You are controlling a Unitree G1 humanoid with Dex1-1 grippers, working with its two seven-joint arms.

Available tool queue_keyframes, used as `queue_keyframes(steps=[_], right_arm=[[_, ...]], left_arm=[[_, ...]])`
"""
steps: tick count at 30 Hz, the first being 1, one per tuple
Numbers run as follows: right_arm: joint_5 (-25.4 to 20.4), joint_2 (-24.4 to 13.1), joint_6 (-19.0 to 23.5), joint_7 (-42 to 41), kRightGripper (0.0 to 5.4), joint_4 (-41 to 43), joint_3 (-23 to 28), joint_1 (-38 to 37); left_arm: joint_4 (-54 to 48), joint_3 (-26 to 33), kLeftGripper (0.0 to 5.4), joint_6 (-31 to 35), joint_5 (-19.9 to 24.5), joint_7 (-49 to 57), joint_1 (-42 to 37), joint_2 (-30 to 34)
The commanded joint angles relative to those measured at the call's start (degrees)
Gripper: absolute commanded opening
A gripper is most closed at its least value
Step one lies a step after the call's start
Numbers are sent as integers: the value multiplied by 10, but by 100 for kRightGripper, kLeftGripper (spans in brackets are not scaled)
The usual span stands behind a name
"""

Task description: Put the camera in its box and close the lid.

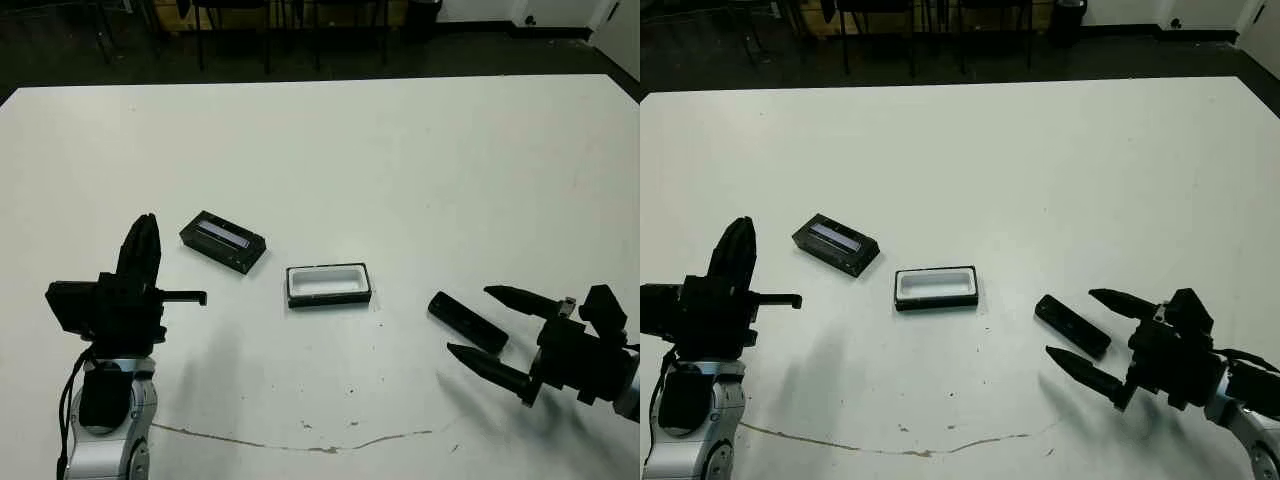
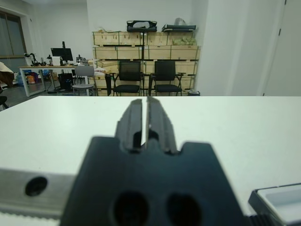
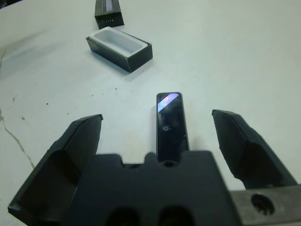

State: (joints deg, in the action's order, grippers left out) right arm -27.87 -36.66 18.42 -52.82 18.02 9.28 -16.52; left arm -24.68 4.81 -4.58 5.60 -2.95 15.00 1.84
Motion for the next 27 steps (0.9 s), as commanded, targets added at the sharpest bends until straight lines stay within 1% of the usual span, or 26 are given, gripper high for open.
queue_keyframes(steps=[1,3,4,5,7,9,10,11,12,13,14,17,18,19,21,23,25,26,27], right_arm=[[9,5,0,0,539,-21,-16,-7],[14,9,-5,3,539,-25,-25,-6],[10,12,6,8,539,-26,-27,-6],[8,17,13,8,539,-44,-32,-2],[15,25,8,4,539,-90,-44,8],[34,26,-18,-2,539,-129,-56,20],[43,27,-36,-6,539,-147,-61,25],[53,30,-65,-13,539,-172,-66,32],[64,31,-85,-15,539,-190,-71,37],[70,31,-97,-16,539,-201,-75,40],[73,29,-102,-16,539,-203,-76,41],[69,25,-85,-4,539,-183,-76,33],[72,26,-82,0,529,-191,-77,34],[70,26,-68,4,517,-197,-78,36],[78,22,-63,15,489,-196,-79,34],[75,22,-71,16,457,-186,-75,29],[72,12,-75,5,418,-171,-77,30],[73,4,-81,-5,398,-161,-79,30],[64,0,-92,-21,380,-150,-78,28]], left_arm=[[6,3,0,7,-4,0,6,5],[7,4,0,5,-3,-1,5,6],[8,4,0,4,-5,-1,4,6],[7,4,0,4,-4,-1,4,7],[6,5,0,7,-1,-1,5,6],[6,6,0,6,-1,-1,5,7],[6,6,0,5,-3,-2,5,7],[6,6,0,4,-3,-2,6,8],[5,6,0,4,-3,-2,6,8],[5,7,0,6,-3,-1,7,8],[2,7,0,9,-2,-1,8,7],[1,8,0,7,1,-3,10,8],[1,8,0,7,2,-3,11,7],[1,8,0,7,2,-2,12,7],[-1,7,0,8,0,-2,13,6],[-3,6,0,10,-3,1,13,5],[-3,5,0,10,-3,1,11,5],[-3,4,0,11,-3,2,10,4],[-3,3,0,11,-4,3,9,3]])
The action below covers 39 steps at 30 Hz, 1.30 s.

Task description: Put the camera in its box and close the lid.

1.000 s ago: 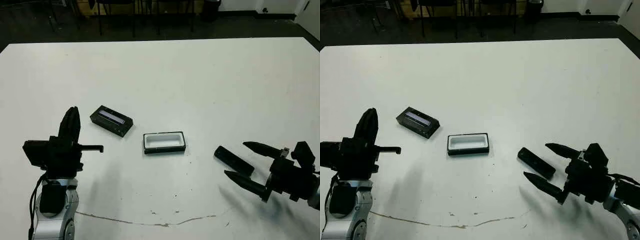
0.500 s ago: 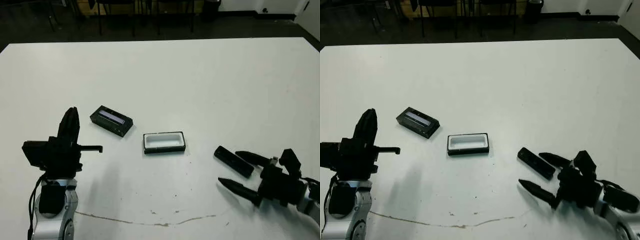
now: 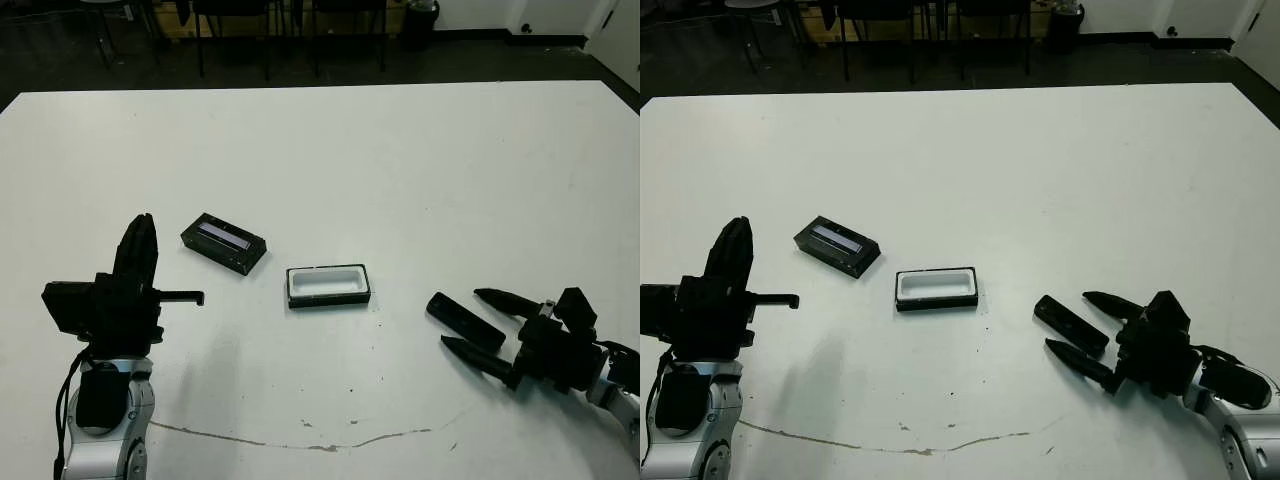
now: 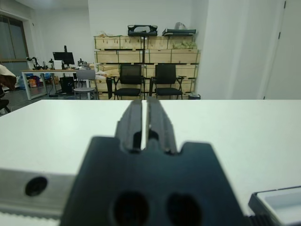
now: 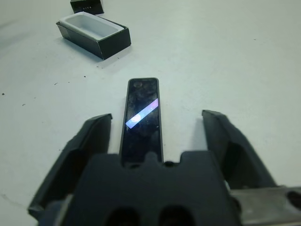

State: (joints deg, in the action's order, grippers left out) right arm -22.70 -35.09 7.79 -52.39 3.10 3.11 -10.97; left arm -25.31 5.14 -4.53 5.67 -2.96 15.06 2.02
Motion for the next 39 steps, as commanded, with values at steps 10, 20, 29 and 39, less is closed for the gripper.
queue_keyframes(steps=[10,20,29,39], right_arm=[[-34,-212,229,-89,196,266,-8,25],[-7,-245,265,-81,9,273,-23,69],[-19,-184,237,-11,1,285,38,35],[-118,-135,314,80,1,356,152,20]], left_arm=[[-2,-3,0,14,-11,13,1,-3],[-18,11,0,22,-7,13,-10,4],[-13,9,0,16,-7,10,-14,3],[-19,6,0,26,-8,11,-7,2]])
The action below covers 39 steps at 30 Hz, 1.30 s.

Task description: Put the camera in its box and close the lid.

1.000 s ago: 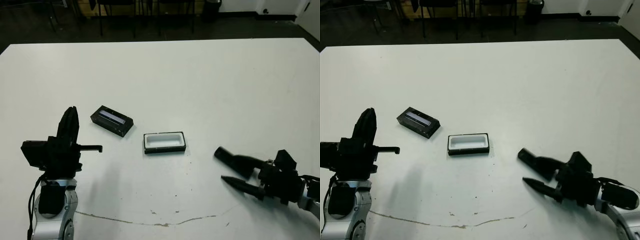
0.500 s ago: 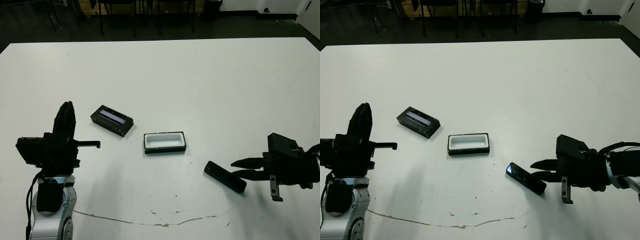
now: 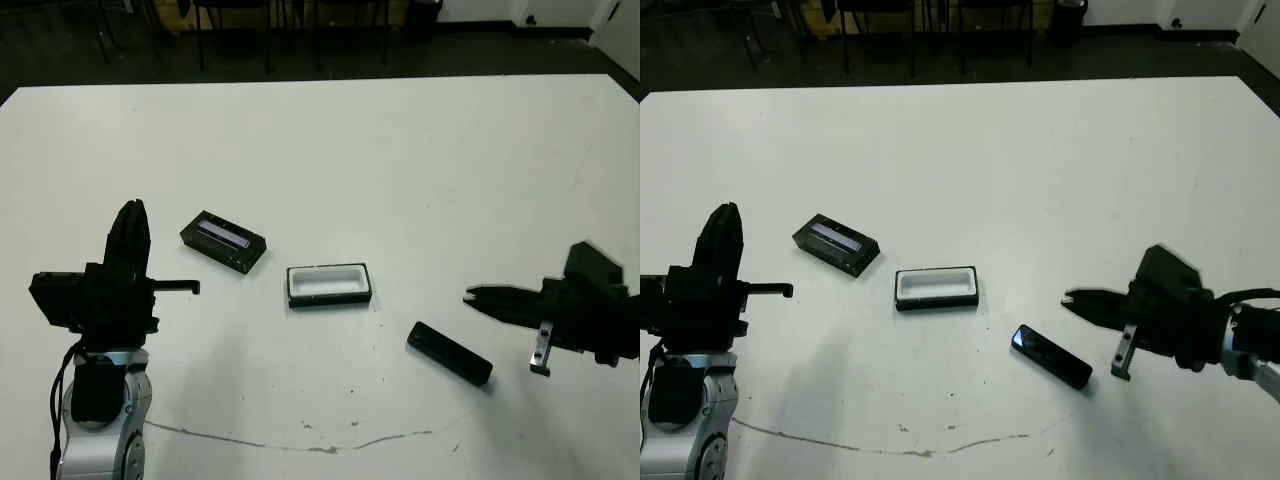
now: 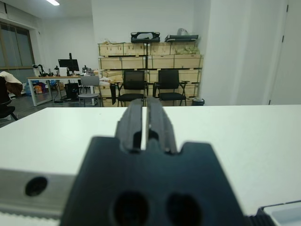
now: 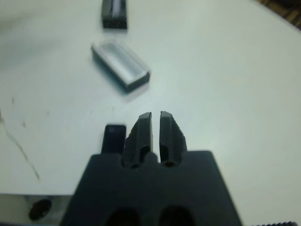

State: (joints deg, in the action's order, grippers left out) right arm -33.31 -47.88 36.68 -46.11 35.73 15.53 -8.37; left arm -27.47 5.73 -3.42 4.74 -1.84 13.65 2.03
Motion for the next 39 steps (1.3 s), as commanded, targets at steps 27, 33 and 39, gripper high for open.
queue_keyframes(steps=[27,33,39], right_arm=[[47,-154,30,-73,361,46,-79,25],[39,-149,30,-85,465,37,-82,16],[36,-145,32,-87,538,30,-87,3]], left_arm=[[-18,-5,0,29,-1,-3,21,5],[-16,-6,0,30,0,-4,19,5],[-13,-4,0,29,3,-7,20,7]])
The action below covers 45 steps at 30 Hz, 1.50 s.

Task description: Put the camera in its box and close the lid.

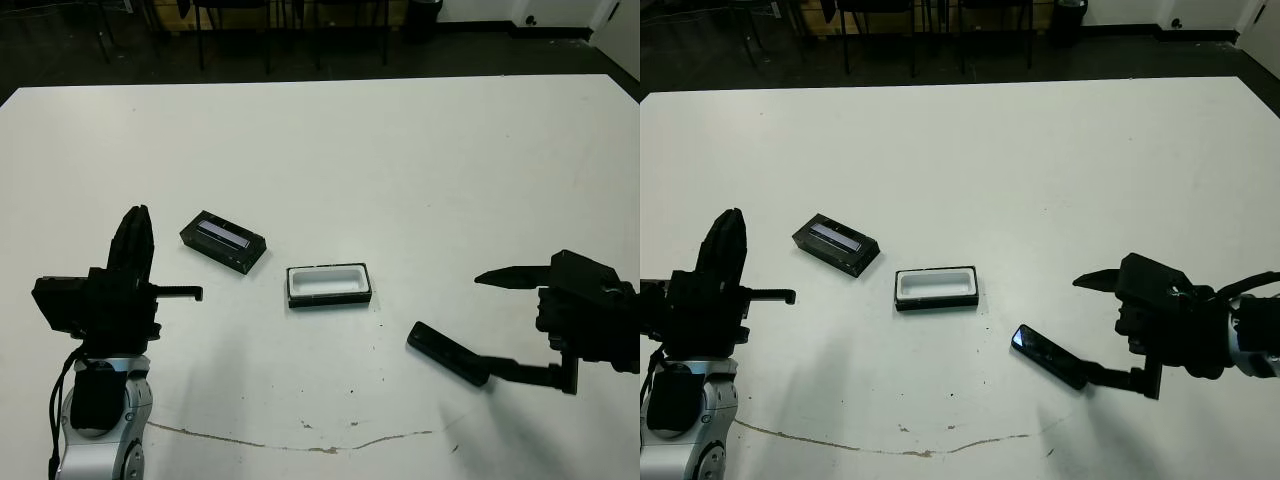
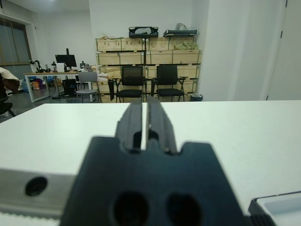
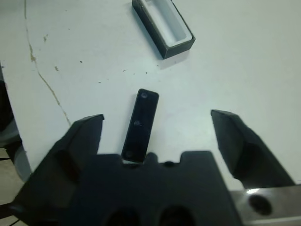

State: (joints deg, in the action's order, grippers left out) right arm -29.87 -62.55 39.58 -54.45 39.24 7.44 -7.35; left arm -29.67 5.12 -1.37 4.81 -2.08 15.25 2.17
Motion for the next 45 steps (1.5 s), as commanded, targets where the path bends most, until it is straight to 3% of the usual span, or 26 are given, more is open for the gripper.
queue_keyframes(steps=[1,17,22,35,42,45], right_arm=[[4,3,-1,-4,538,-7,-8,-10],[3,46,-5,11,538,-7,-15,-65],[20,49,-5,20,538,-8,-27,-71],[12,59,22,33,538,-19,-42,-70],[17,61,17,36,539,-20,-45,-78],[13,66,23,43,516,-16,-40,-85]], left_arm=[[8,3,0,8,2,-5,4,6],[3,5,0,8,-2,-7,7,9],[0,6,0,15,0,-6,7,9],[-10,11,0,19,8,-13,13,9],[-12,12,0,16,12,-18,16,11],[-15,10,0,18,8,-15,20,9]])
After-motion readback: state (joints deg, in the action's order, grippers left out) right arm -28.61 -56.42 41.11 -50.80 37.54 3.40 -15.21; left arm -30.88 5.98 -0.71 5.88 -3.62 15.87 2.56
